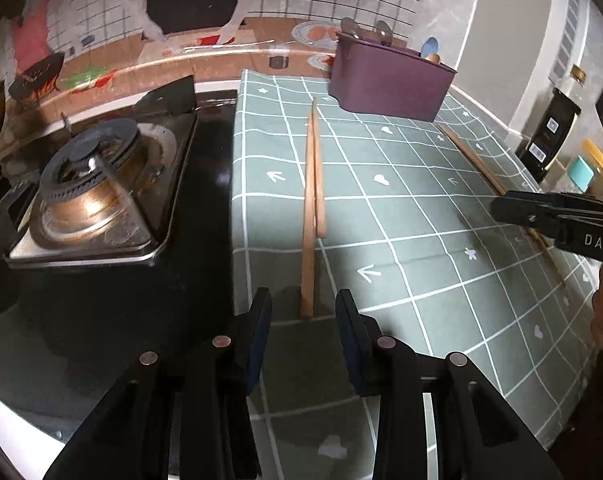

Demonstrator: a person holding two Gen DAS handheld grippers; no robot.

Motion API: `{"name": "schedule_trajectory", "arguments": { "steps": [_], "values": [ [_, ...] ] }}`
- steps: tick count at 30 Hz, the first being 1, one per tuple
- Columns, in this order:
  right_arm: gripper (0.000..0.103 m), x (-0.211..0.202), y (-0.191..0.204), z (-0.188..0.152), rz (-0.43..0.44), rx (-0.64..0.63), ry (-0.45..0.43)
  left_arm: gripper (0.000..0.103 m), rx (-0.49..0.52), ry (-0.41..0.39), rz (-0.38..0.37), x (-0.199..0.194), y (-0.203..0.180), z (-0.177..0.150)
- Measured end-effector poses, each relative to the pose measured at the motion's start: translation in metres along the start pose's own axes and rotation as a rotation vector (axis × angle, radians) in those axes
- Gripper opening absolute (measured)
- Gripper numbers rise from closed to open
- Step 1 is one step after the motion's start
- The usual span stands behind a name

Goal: Organize utensils
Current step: 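Move the left tool onto a pair of wooden chopsticks while the right tool approaches another pair, then close the right tool on a single wooden chopstick on the mat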

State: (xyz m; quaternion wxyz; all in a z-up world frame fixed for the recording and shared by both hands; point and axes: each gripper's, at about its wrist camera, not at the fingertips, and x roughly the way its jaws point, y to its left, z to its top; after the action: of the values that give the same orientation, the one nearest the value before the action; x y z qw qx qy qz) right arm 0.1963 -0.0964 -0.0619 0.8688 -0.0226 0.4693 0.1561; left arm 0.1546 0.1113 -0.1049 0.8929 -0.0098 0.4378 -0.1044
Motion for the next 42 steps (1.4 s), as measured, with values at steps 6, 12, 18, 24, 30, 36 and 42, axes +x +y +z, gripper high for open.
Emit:
{"name": "schedule_trajectory", "arguments": {
  "steps": [6, 12, 18, 24, 30, 36, 42],
  "values": [
    [0.034, 0.004, 0.015, 0.005, -0.003, -0.017, 0.005, 0.013, 0.034, 0.034, 0.027, 0.009, -0.007, 0.004],
    [0.034, 0.012, 0.038, 0.009, 0.053, -0.031, 0.017, 0.007, -0.039, 0.014, 0.030, -0.001, 0.008, 0.007],
    [0.034, 0.026, 0.072, 0.013, 0.109, -0.056, 0.013, 0.007, -0.106, -0.001, 0.012, -0.012, 0.026, 0.000],
    [0.034, 0.048, 0.089, 0.016, 0.141, -0.027, 0.031, 0.007, -0.164, -0.013, -0.031, -0.021, 0.036, -0.007],
    [0.029, 0.061, 0.108, 0.024, 0.136, -0.077, 0.027, 0.007, -0.192, -0.018, -0.063, -0.024, 0.041, -0.009],
    [0.025, 0.078, 0.119, 0.031, 0.097, -0.134, 0.035, 0.007, -0.200, -0.010, -0.072, -0.023, 0.042, -0.006],
    [0.010, 0.075, 0.113, 0.028, 0.044, -0.185, 0.037, 0.007, -0.174, -0.013, -0.072, -0.025, 0.034, 0.003]
  ]
}}
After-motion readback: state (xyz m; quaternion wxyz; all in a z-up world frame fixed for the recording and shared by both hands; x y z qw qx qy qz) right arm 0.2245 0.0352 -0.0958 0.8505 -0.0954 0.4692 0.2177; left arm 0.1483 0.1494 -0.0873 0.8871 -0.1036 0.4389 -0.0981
